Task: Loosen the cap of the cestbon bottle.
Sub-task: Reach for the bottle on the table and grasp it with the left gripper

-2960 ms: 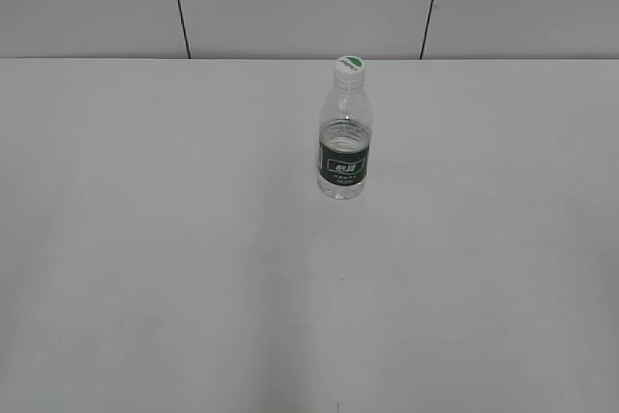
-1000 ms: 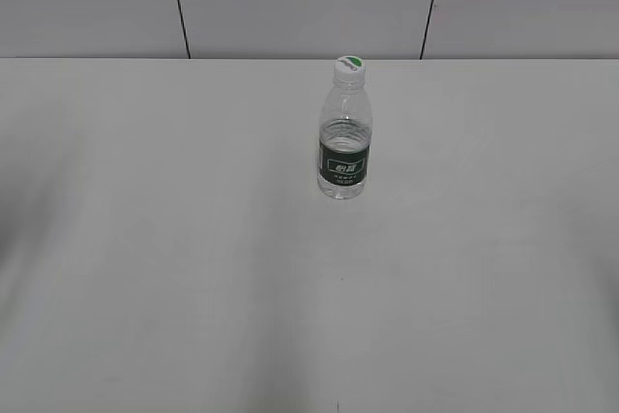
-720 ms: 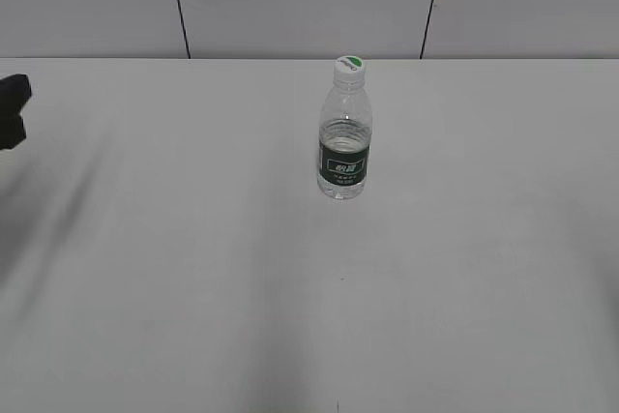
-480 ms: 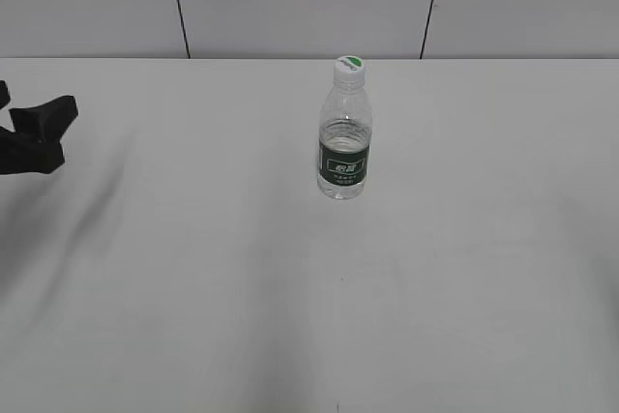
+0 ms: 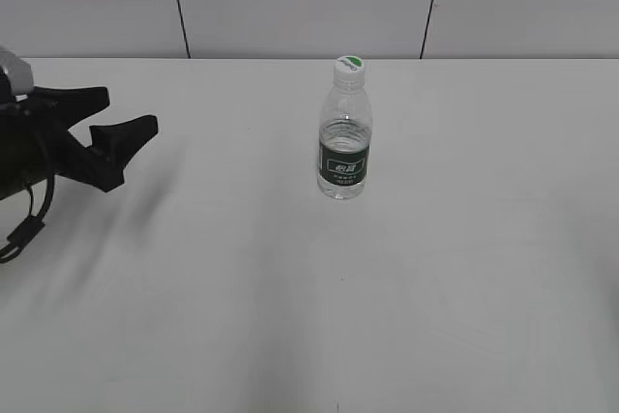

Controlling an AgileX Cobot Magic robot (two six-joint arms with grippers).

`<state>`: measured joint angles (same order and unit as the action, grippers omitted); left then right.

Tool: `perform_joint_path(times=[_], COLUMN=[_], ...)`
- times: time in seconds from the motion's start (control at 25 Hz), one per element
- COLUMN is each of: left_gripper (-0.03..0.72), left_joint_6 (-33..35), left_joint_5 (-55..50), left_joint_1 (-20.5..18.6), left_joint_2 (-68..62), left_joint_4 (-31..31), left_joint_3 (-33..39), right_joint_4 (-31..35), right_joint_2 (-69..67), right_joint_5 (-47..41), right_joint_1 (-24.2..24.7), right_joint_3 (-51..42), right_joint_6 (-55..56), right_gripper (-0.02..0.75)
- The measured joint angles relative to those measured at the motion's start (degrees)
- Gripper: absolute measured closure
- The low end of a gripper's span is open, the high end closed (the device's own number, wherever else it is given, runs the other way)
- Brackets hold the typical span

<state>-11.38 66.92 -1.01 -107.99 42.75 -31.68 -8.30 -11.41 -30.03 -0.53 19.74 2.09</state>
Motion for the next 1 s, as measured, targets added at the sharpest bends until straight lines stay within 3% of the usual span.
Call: perform_joint_path(times=[0.24,0.44,1.0], left_gripper=[0.178,0.180,0.094], left_joint_6=[-0.3,-0.5,-7.8], left_joint_5=[2.0,2.1,2.2], left_joint_1=[0.0,0.6,9.8], left_joint_2=[-6.3,-8.9,-18.6], left_joint_4=[2.9,3.5,9.3], left_joint_3=[-8.3,-10.5,-21.5], right_joint_4=[0.0,0.0,0.0], right_joint_2=[0.0,0.0,-0.9], right_joint_5=[0.1,0.1,0.1], right_joint_1=[0.0,0.0,0.0], right_joint_3=[0.0,0.0,0.0], right_joint_6=[0.0,0.0,0.0], right_gripper=[0.220,0.220,0.220])
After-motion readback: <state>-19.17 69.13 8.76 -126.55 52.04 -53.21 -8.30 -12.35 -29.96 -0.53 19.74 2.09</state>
